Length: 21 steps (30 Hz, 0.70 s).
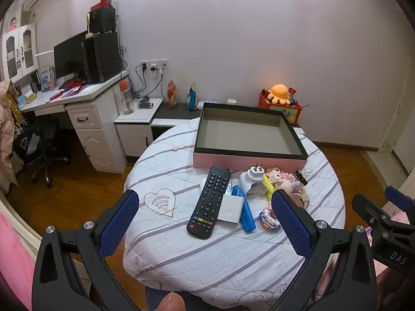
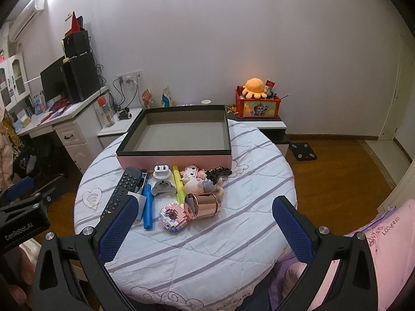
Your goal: Organize rigid objects
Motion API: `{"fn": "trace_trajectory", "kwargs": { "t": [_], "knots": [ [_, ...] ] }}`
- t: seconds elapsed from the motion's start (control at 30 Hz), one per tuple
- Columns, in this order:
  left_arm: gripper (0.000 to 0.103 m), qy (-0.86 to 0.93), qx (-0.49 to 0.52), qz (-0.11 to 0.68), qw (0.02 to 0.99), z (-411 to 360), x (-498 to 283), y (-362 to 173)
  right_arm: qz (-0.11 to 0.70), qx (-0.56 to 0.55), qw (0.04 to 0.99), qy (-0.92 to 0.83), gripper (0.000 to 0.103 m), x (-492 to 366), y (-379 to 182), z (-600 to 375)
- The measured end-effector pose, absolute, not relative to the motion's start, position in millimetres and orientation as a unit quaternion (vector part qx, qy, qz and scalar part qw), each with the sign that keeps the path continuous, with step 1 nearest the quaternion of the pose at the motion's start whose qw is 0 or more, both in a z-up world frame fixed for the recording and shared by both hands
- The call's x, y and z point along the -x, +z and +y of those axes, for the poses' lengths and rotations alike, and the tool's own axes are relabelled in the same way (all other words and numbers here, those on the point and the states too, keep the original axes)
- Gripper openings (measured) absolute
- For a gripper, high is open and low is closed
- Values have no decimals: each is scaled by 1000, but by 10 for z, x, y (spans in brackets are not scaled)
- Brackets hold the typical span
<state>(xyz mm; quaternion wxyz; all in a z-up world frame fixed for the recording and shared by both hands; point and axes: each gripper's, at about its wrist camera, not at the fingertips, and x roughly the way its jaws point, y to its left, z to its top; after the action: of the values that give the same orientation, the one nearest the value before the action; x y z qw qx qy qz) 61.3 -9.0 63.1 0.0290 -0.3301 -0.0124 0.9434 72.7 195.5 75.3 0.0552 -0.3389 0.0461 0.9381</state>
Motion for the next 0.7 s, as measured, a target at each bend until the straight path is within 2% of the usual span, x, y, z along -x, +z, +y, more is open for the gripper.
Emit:
{"fn": "trace_trajectory", "kwargs": {
  "t": [0.3,0.7],
  "knots": [
    [103,961,277,-8,23,-92,-886,867,45,288,52,955,103,-1004,1002,1907],
    [103,965,262,-12,10,-183,-1123,950,38,276,42,960,103,-1180,1092,1808]
  ]
}}
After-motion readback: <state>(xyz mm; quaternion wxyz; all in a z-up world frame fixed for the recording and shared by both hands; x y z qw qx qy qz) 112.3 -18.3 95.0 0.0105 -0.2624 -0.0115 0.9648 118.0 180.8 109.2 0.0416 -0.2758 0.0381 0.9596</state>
